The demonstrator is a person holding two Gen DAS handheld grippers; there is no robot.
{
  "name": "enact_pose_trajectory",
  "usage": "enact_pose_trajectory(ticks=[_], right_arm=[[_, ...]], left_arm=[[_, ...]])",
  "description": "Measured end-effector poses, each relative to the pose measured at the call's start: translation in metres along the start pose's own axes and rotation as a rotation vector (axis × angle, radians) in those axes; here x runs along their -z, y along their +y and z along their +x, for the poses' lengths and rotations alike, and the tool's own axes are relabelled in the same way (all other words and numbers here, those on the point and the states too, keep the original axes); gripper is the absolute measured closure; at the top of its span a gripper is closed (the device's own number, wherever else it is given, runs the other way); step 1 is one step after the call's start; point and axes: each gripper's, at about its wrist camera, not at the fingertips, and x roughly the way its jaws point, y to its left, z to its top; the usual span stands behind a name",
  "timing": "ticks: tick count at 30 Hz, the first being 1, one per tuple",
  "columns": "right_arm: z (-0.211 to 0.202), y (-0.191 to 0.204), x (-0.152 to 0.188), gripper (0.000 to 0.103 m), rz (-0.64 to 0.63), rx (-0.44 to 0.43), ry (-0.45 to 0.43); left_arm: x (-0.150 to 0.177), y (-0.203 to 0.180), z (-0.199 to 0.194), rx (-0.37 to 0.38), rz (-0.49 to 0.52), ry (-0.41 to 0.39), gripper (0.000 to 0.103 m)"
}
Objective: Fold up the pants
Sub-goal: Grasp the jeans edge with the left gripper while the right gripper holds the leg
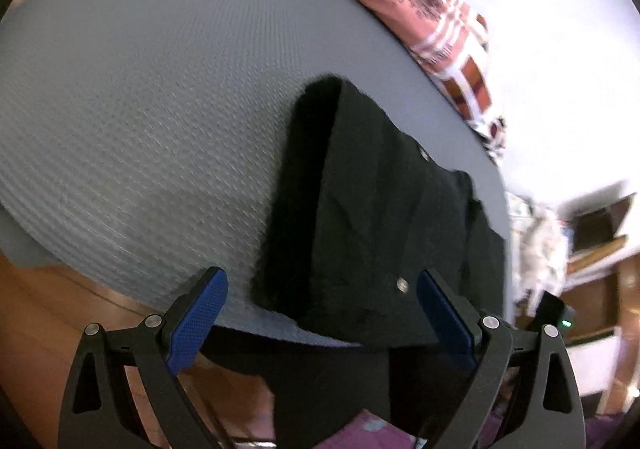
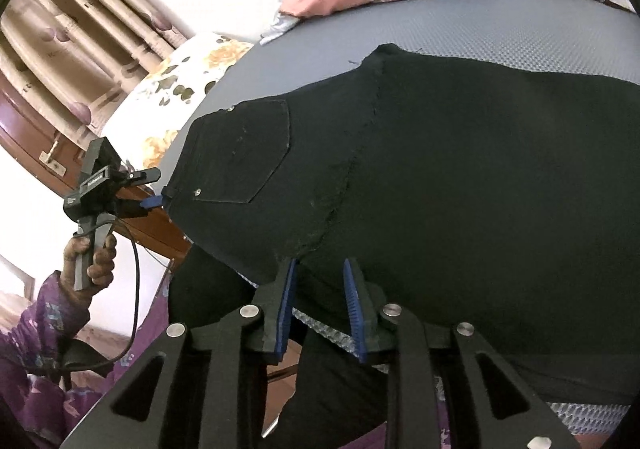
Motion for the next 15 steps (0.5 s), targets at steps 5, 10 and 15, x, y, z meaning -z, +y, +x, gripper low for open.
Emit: enact_pose_trajectory(ticks=[5,10,15], right_arm=[[0.003,-0.003,0.0,0.074,0.021,-0.01,0.004],[0.005,-0.007,-0.001,0.068,0.044,-0.022,0.0],[0.007,-0.005,-0.001,0.063,0.038,-0.032,-0.002]], left_arm=[[0.01,-0.002,0.0,0.026,-0.002,0.012,0.009],[0.016,-0.002,0.001,0.086,-0.035,-0.003,0.009],[0.018,0.015,0.001,0.311,-0.137,-0.039,0.01]])
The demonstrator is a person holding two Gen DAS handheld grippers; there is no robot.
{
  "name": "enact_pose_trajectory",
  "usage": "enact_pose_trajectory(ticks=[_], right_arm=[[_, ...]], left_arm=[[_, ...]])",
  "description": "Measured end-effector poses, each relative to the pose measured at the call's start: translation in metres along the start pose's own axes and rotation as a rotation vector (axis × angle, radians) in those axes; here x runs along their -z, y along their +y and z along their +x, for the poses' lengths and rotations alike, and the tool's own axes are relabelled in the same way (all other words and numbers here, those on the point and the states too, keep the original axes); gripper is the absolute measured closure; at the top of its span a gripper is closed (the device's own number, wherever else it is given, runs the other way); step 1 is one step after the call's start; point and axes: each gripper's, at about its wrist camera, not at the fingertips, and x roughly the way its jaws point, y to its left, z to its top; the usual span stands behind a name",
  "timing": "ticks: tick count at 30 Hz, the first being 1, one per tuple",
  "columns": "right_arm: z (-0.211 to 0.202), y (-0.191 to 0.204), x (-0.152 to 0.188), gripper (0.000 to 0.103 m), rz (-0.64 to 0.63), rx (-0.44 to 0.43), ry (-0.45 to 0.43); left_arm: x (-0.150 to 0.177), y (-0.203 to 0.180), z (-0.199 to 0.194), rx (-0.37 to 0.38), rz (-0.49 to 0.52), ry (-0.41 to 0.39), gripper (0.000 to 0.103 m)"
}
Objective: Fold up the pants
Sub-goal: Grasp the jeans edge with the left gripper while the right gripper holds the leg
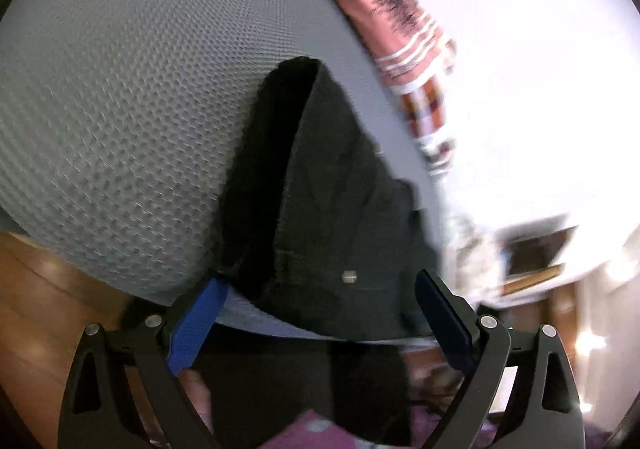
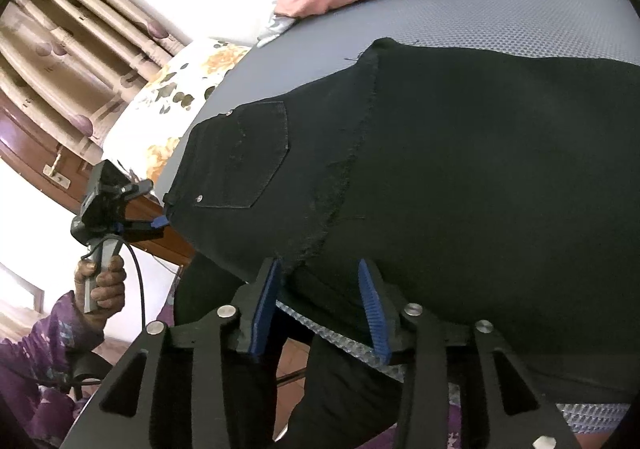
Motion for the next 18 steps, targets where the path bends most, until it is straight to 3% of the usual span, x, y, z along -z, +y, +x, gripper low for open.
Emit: enact_pose_trajectory(ticks=[2,5,9,15,18], right_arm=[[0.0,0.0,0.001,0.061,-0.003,-0.003,-0.001],[0.001,-0.001,0.0,0.059,0.005,-0.012,-0.003],[0.002,-0.001,0.0,0.055,0.007,-0.024,-0.005],[0.002,0.0,0.0,0.052,0.002,-0.031,-0.006],[0.003,0.001,0.001,0.051,-0.003,-0.032,-0.006]], left_arm=[[0.001,-0.004,-0.006,0.073,0.004,-0.018,0.01],[0.001,-0.011,-0.007,0.084,0.044,-0.017,0.009],[0.003,-0.002,0.01,0.036,0.024,0.003,0.01],[0.001,-0.017,0.019,-0.012,0.068,-0.051,0.01],[0.002,-0.03,0.029,-0.107,0.141,-0.069,0.011]])
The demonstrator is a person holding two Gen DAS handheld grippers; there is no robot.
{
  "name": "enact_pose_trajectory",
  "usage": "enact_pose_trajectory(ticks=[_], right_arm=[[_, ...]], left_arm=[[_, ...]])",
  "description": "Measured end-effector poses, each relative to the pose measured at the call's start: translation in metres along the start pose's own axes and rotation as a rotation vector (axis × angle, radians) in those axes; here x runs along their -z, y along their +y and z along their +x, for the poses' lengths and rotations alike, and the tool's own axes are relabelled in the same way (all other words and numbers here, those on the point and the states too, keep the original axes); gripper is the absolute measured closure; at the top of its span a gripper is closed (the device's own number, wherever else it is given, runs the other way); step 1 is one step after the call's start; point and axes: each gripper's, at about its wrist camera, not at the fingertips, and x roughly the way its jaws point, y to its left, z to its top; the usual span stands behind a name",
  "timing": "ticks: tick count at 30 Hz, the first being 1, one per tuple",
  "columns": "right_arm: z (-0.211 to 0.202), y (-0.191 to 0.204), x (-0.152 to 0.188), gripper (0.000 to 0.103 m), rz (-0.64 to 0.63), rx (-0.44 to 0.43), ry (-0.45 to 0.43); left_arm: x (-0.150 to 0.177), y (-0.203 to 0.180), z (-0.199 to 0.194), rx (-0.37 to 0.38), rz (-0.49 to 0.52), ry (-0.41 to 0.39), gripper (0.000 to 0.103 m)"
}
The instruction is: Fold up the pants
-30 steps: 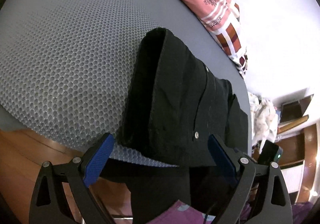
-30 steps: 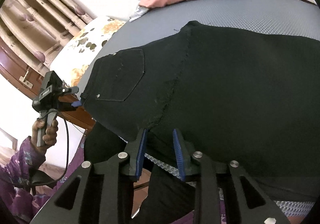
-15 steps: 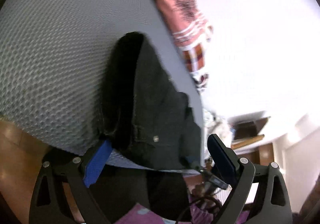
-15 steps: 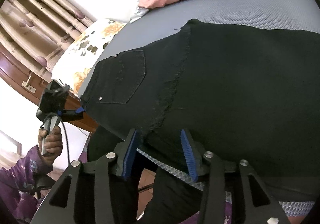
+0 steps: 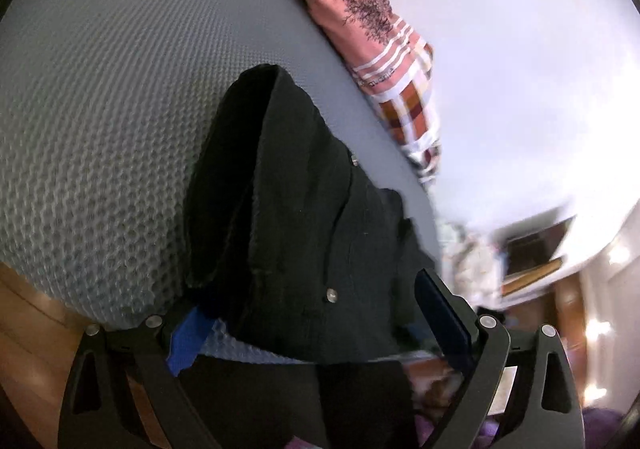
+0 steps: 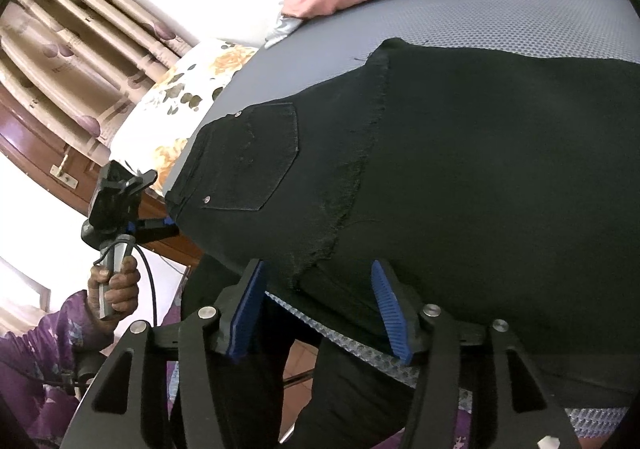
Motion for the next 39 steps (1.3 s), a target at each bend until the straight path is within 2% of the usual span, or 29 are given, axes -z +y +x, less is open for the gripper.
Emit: enact_pose_trajectory(ticks=[1,2,4,6,9,11,16,18,23,26,31,32,34,37,39], right_arm=[[0.0,0.0,0.0,0.051,0.0,-0.001,0.0],[0.0,0.0,0.001,0.051,0.001,-0.001,-0.002],[0.0,0.0,0.001,0.05,0.005,-0.005,-0.003],[0.001,-0.001,0.001,0.05,0.008,-0.009,-0.006],[0.002,-0.002,0.002,0.047,0.009,-0.019,-0.009],[0.002,-0.004,0.002,0.046,0.009,-0.03,-0.011],[0.002,-0.01,0.001,0.045,0.025,-0.063,-0.017],[0.001,-0.013,0.001,0.045,0.035,-0.079,-0.019],[-0.015,-0.026,-0.001,0.042,0.085,-0.121,-0.059],[-0.036,-0.047,-0.002,0.038,0.123,-0.132,-0.098],[-0.107,-0.116,-0.001,0.037,0.319,-0.188,-0.229],[-0.12,-0.13,0.001,0.035,0.361,-0.212,-0.259],[-0.147,-0.16,0.011,0.027,0.463,-0.268,-0.326],[-0.171,-0.19,0.03,0.025,0.566,-0.293,-0.398],[-0.179,-0.202,0.044,0.025,0.604,-0.286,-0.425]], left_arm=[[0.001,-0.007,0.006,-0.073,0.047,0.014,0.019],[0.005,-0.006,0.007,-0.112,0.069,0.022,0.031],[0.006,-0.013,0.01,-0.203,0.105,0.022,0.041],[0.006,-0.015,0.012,-0.261,0.105,0.029,0.055],[0.007,-0.019,0.011,-0.29,0.104,0.027,0.063],[0.005,-0.034,0.005,-0.257,0.118,0.0,0.069],[0.007,-0.086,-0.012,-0.187,0.198,-0.063,0.069],[0.011,-0.108,-0.01,-0.167,0.24,-0.068,0.069],[0.029,-0.182,0.013,-0.037,0.342,-0.036,0.069],[0.039,-0.234,0.049,0.052,0.423,0.024,0.069],[0.067,-0.319,0.135,0.198,0.597,0.15,0.069],[0.075,-0.33,0.152,0.208,0.627,0.177,0.069],[0.091,-0.342,0.191,0.225,0.674,0.249,0.07],[0.116,-0.348,0.24,0.229,0.714,0.347,0.074],[0.132,-0.35,0.256,0.217,0.748,0.394,0.074]])
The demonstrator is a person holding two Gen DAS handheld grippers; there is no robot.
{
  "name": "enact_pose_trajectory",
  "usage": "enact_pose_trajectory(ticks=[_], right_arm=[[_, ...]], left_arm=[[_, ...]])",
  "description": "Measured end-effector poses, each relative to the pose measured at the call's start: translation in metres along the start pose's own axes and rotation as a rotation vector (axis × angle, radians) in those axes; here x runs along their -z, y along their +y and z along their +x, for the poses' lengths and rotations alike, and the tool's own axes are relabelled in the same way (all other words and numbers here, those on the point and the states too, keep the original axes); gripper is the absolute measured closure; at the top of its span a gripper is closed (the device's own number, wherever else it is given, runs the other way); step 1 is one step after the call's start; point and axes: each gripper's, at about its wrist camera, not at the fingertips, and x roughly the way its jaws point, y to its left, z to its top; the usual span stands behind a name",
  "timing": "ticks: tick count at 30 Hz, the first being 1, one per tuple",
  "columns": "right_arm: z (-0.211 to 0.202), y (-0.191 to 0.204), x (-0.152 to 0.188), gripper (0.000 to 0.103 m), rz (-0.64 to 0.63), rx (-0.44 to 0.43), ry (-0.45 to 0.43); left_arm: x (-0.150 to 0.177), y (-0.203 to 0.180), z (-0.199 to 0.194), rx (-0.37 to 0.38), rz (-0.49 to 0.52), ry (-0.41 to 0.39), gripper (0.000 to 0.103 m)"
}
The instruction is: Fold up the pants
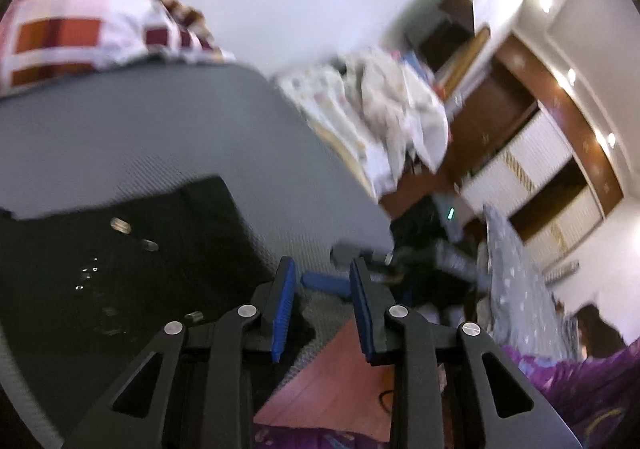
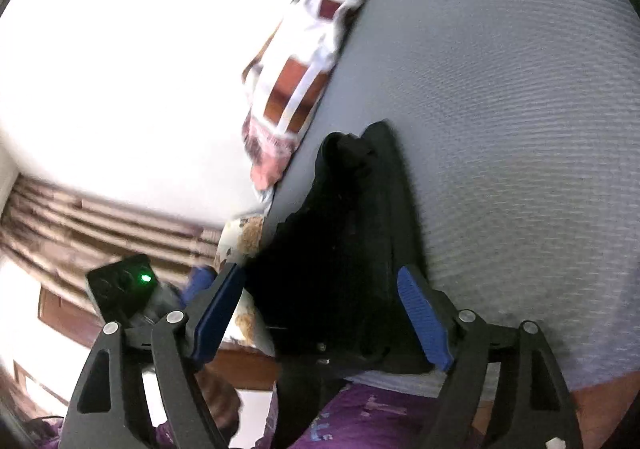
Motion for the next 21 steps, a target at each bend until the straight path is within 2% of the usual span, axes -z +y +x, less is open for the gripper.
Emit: enact_pose_trajectory(ticks=[2,4,7,9,11,14,18,20,21], right_arm=[[-0.008,-0.009,0.001,0.025,0.023,-0.001,-0.017],[-0.014,-0.014,0.002,0.026,0.039,-0.012,-0.033],[-0.017,-0.009,-0.003,0.024,0.045,-0.031,-0.047],[-0.018,-0.004,-0.007,0.024,0.026,-0.052,-0.045],[-0.017,0.003,-0.011,0.024,-0.011,-0.059,-0.017],[0.0,0.012,-0.012,0.024,-0.069,-0.049,0.034],[0.021,0.024,-0.014,0.025,-0.143,-0.012,0.08],[0.028,0.026,-0.013,0.029,-0.166,0.01,0.104],[0.032,0.029,-0.011,0.039,-0.183,0.035,0.12]], left_arm=[[0.004,-0.011,0.011,0.009,0.045,0.031,0.074],[0.002,-0.02,0.0,0.025,0.07,-0.004,0.074],[-0.008,-0.023,-0.028,-0.067,0.092,-0.074,0.071],[-0.014,-0.01,-0.053,-0.095,0.049,-0.122,0.063],[-0.01,0.012,-0.072,-0.159,-0.004,-0.159,0.039],[0.004,0.047,-0.085,-0.22,-0.095,-0.169,0.038],[0.038,0.093,-0.096,-0.245,-0.271,-0.153,0.038],[0.052,0.105,-0.101,-0.266,-0.32,-0.151,0.038],[0.061,0.11,-0.103,-0.279,-0.341,-0.146,0.038]])
